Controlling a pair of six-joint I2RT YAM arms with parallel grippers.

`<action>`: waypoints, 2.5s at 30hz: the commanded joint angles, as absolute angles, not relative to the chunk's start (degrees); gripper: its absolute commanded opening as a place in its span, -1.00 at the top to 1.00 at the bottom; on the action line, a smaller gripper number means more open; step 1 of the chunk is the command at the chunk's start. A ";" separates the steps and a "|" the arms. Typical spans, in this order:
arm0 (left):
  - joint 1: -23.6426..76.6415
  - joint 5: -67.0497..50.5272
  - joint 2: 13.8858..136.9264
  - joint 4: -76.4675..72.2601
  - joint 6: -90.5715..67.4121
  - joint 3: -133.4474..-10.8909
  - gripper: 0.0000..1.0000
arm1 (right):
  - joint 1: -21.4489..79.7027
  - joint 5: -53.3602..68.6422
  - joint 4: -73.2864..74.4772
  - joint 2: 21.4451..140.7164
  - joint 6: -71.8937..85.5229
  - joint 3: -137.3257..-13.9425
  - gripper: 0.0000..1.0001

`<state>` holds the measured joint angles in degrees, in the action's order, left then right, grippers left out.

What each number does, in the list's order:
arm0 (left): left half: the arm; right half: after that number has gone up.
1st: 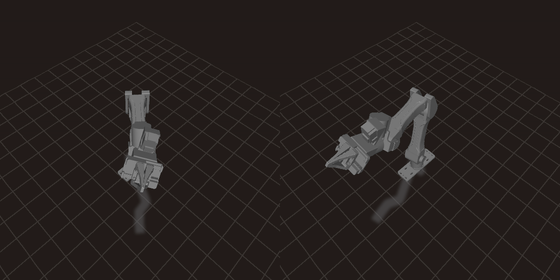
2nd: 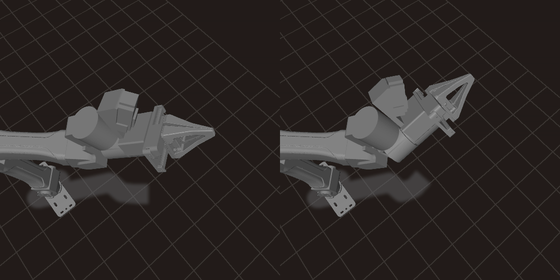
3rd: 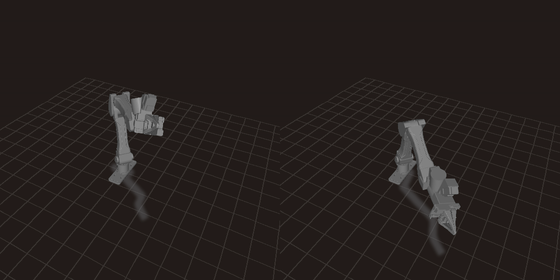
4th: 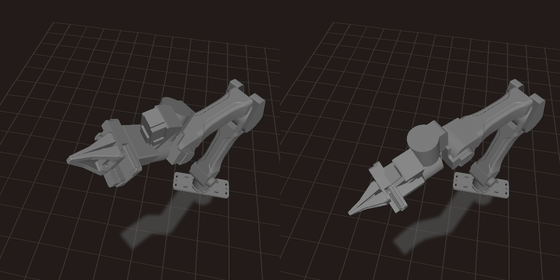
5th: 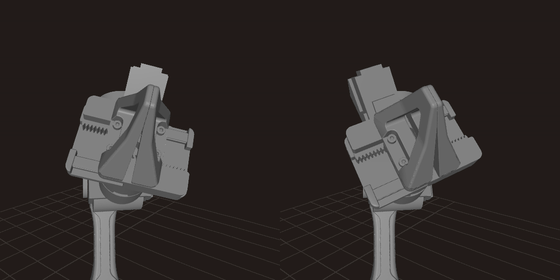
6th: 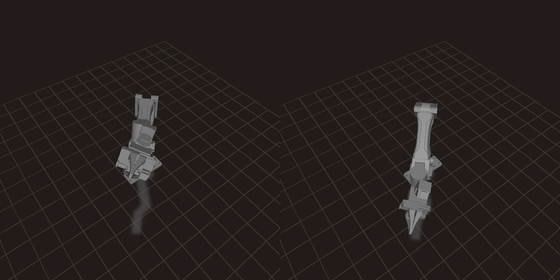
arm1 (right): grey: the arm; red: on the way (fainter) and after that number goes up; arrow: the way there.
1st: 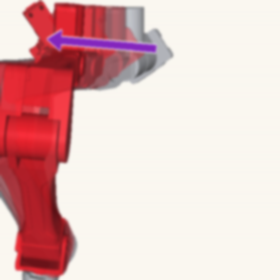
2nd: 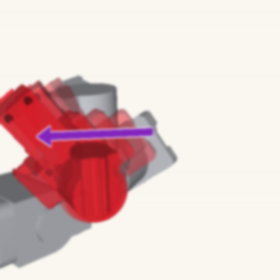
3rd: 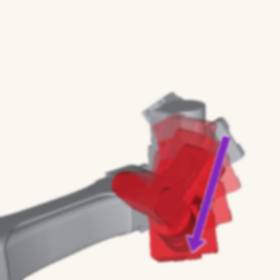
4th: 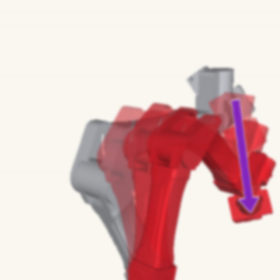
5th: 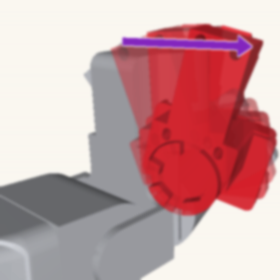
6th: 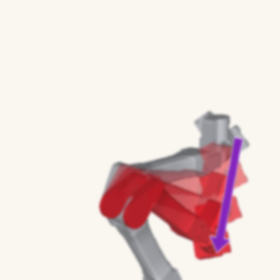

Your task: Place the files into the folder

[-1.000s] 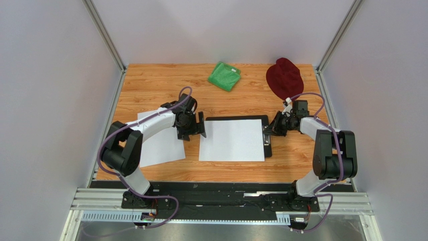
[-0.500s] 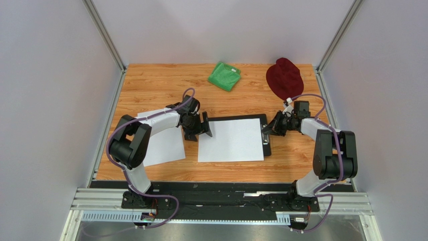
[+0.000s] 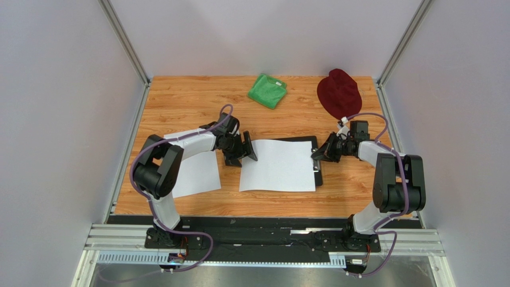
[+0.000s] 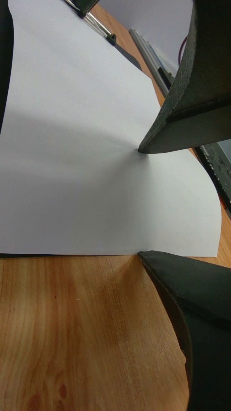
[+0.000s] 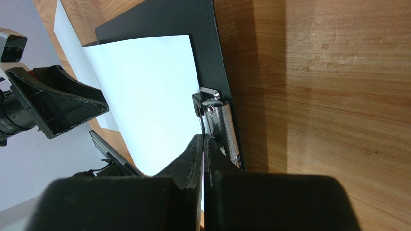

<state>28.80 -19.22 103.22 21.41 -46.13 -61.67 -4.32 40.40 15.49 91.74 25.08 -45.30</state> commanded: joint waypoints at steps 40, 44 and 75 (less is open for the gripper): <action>30.32 -7.30 107.40 27.51 -41.05 -67.85 -0.05 | -6.68 51.66 8.01 93.78 32.25 -43.77 1.00; 30.32 -5.19 108.28 28.83 -39.91 -68.55 -0.05 | -7.99 52.65 6.59 93.69 33.40 -43.15 1.00; 29.00 -13.78 101.97 26.56 -36.82 -64.79 -0.64 | -10.81 56.25 1.94 93.25 37.09 -40.87 1.00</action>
